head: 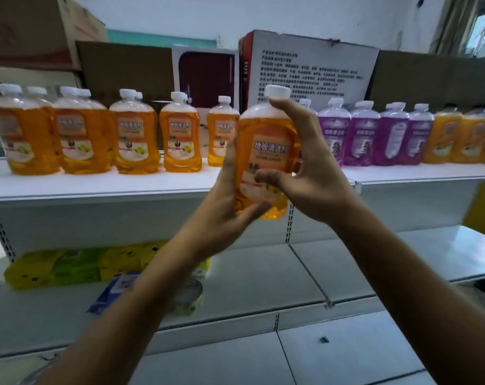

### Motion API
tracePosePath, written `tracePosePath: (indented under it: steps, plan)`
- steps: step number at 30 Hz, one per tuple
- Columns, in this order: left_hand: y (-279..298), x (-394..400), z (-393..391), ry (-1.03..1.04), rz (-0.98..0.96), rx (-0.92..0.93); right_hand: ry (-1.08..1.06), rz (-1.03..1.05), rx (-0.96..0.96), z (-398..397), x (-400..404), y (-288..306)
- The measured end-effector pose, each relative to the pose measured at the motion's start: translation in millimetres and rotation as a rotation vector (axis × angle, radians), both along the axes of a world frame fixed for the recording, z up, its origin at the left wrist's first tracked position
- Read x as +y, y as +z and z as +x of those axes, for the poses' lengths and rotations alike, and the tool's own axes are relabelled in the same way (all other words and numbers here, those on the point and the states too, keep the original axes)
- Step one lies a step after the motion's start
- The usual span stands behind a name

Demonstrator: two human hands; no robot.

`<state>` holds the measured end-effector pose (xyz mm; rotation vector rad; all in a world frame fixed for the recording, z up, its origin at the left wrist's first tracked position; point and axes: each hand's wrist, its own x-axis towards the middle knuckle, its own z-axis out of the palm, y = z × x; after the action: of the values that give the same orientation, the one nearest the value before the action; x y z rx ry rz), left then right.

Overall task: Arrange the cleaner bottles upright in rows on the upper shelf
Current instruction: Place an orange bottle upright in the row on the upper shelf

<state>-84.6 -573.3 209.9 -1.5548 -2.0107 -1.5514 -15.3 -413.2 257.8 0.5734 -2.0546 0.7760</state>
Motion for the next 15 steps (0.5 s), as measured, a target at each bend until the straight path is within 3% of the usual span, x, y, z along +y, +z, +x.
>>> tracePosePath:
  steps: [6,15]
  plan:
    - [30.1,11.4,-63.1,0.157,-0.055,0.018,-0.129,0.158,0.033,-68.9,-2.3,26.4]
    - [32.8,19.7,-110.1,0.310,-0.245,-0.108,-0.118,0.168,-0.219,-135.3,13.8,28.9]
